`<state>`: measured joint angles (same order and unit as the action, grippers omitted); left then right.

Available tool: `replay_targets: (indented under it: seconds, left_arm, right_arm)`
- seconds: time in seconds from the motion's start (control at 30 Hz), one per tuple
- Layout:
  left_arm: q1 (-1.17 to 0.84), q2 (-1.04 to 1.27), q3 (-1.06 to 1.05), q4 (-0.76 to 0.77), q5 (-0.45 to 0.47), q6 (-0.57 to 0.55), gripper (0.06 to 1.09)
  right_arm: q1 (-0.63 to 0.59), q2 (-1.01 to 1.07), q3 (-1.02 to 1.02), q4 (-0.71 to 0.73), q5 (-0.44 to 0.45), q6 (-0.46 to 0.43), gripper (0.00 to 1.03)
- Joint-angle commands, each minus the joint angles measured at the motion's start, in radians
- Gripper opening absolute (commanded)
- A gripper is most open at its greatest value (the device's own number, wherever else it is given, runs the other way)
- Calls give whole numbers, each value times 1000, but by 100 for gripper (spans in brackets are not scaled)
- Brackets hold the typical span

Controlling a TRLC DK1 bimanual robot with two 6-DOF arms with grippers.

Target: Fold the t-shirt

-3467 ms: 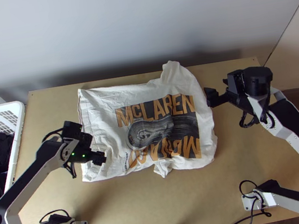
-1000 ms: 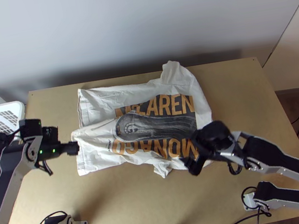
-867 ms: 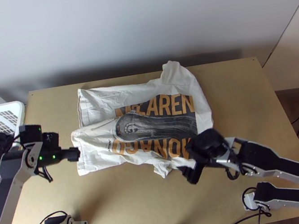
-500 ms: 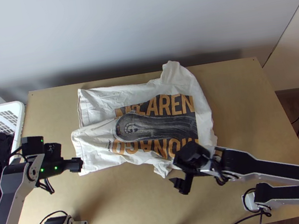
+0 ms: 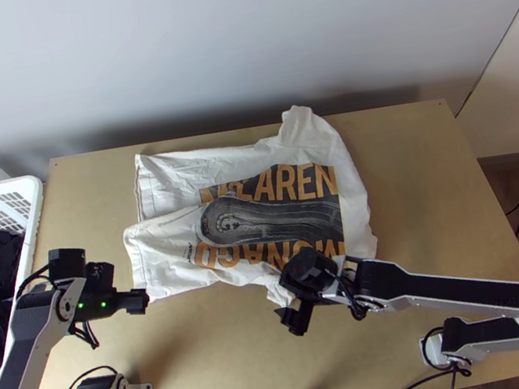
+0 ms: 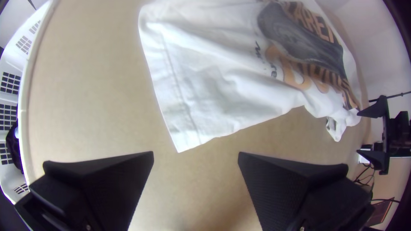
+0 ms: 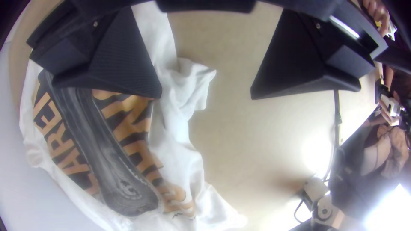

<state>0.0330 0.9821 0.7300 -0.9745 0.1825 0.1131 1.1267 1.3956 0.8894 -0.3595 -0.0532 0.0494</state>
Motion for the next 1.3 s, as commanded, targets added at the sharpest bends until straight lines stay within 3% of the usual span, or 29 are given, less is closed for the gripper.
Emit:
replay_targets:
  seconds: [0.0,0.47,0.63,0.77,0.8,1.27]
  left_arm:
    - [-18,56,-49,40,-5,0,102]
    - [-70,233,-96,230,-44,-30,97]
    - [-74,244,-99,270,-38,-21,62]
    - [-65,237,-98,300,-8,-18,15]
    - [-64,234,-98,307,-8,-18,9]
    - [-41,176,-86,329,28,-36,9]
  right_arm:
    - [-5,26,22,10,3,13,96]
    - [-13,14,31,-12,3,12,96]
    - [-10,13,28,-13,3,9,96]
    - [-4,19,14,-13,3,9,96]
    - [-1,23,13,-12,3,9,96]
    - [44,80,16,-9,3,20,93]
